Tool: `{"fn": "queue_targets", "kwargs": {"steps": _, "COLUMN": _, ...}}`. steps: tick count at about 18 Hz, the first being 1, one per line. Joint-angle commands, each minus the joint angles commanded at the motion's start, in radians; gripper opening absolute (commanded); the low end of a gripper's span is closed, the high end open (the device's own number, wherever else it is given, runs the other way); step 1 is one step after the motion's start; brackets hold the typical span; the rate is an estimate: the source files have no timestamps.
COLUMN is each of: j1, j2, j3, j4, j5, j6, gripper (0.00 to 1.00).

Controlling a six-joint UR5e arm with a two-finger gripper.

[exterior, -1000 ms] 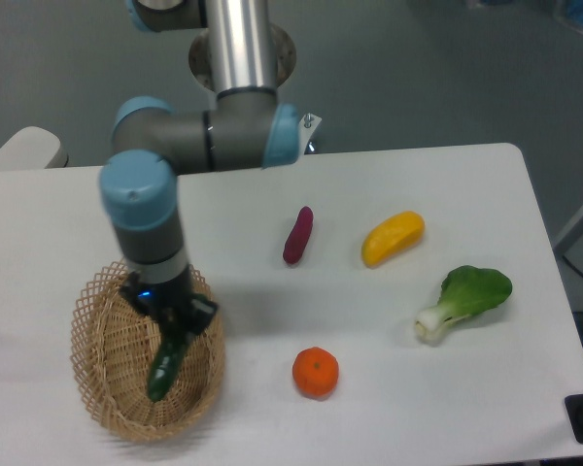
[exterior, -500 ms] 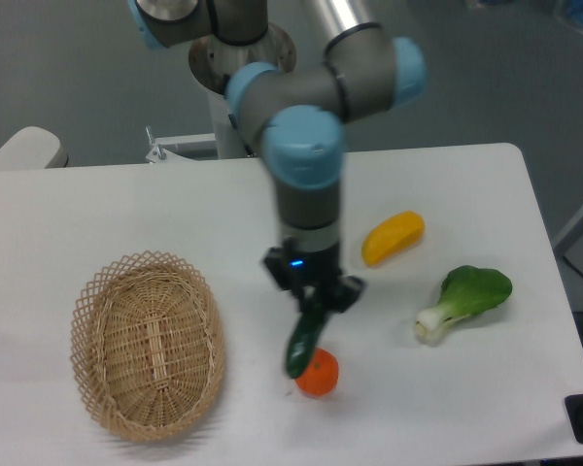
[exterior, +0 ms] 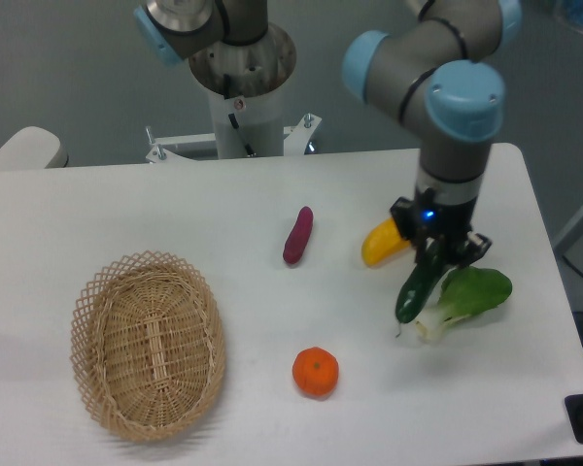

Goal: Pick up the cucumber from the basket
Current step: 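Hold the cucumber above the bok choy beside the yellow pepper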

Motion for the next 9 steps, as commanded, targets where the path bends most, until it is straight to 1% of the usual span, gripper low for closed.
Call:
{"fn": "queue_targets", "kwargs": {"steps": 2, "j1": 0.005, "j2": -0.005, "j3": 0.011, "j4": -0.002, "j5": -0.002, "j6": 0.012, "gripper": 0.19}}
{"fn": "queue_targets", "kwargs": {"steps": 9, "j1": 0.006, "j2": -0.009, "j3": 0.015, "j4": 0.000, "j5": -0.002, "j6": 0.021, "gripper": 0.19}}
